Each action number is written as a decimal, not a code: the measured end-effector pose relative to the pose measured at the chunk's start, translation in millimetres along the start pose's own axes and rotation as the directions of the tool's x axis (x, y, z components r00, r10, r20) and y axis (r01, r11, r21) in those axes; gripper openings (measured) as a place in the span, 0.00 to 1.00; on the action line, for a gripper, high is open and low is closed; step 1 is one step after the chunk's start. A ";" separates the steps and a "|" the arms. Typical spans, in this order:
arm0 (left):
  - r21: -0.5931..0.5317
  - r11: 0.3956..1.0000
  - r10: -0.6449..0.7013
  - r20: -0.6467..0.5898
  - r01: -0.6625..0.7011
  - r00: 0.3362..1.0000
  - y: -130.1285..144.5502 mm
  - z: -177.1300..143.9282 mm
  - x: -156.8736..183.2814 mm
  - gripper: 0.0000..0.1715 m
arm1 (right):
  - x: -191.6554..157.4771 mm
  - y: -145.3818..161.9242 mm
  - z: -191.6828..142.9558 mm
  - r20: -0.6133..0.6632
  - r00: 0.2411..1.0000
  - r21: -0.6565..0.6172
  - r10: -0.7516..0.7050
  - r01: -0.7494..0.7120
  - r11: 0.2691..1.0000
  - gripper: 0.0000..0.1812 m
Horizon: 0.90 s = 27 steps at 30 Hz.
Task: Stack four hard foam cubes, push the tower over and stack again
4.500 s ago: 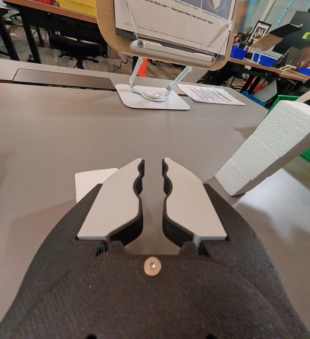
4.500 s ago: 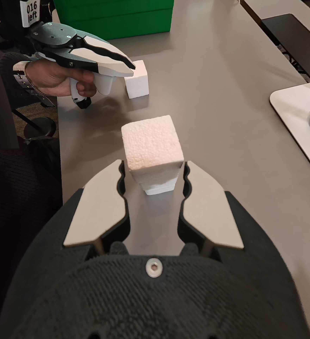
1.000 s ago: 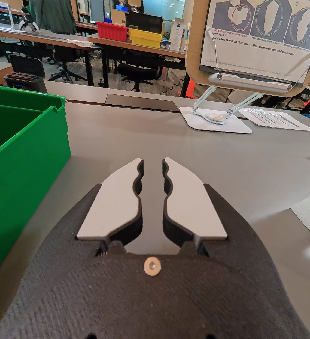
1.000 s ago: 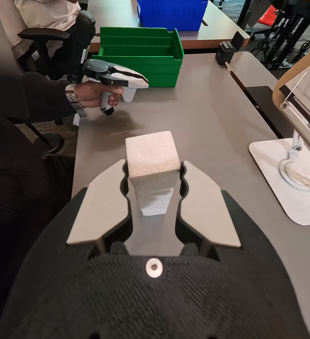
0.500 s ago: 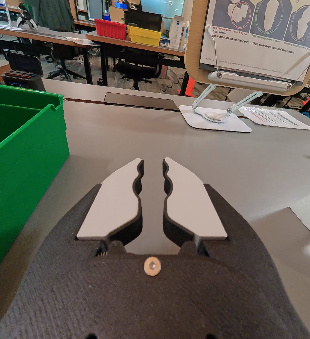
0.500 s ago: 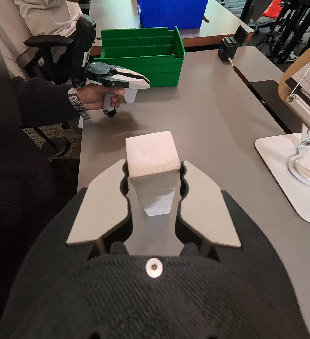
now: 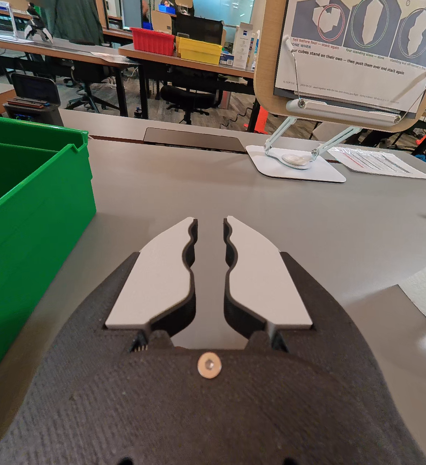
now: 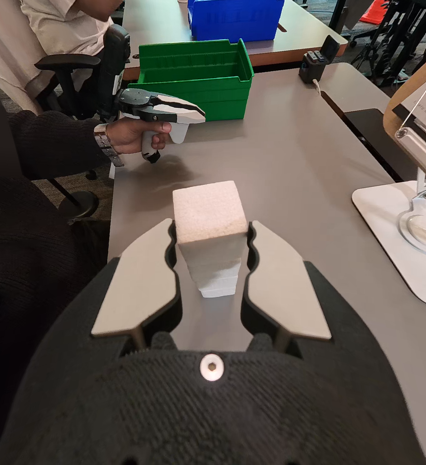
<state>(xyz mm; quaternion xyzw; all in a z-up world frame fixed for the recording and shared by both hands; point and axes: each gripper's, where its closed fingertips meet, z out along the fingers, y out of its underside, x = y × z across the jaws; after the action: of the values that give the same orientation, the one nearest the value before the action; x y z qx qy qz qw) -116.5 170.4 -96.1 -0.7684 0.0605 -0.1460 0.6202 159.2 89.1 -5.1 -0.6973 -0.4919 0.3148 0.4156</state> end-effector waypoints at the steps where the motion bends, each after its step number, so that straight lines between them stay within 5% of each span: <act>1: 0.000 1.000 0.000 0.000 0.000 1.000 0.0 0.0 -0.1 0.12 | 0.1 -0.1 0.2 0.000 1.000 0.001 0.000 0.000 1.000 0.30; 17: -0.001 1.000 0.000 -0.001 0.000 1.000 0.1 0.0 0.2 0.12 | 2.7 1.5 1.9 -0.017 1.000 -0.008 -0.001 0.001 1.000 0.31; 27: -0.002 1.000 -0.001 -0.002 0.001 1.000 0.4 0.0 0.3 0.12 | 7.8 13.1 10.8 -0.057 0.998 -0.070 -0.007 0.003 0.998 0.48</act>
<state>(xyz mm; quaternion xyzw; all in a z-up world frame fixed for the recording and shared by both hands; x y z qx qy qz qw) -116.2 170.3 -96.4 -0.7687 0.0609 -0.1469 0.6195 158.1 97.1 -21.9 -0.7187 -0.4925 0.2764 0.4056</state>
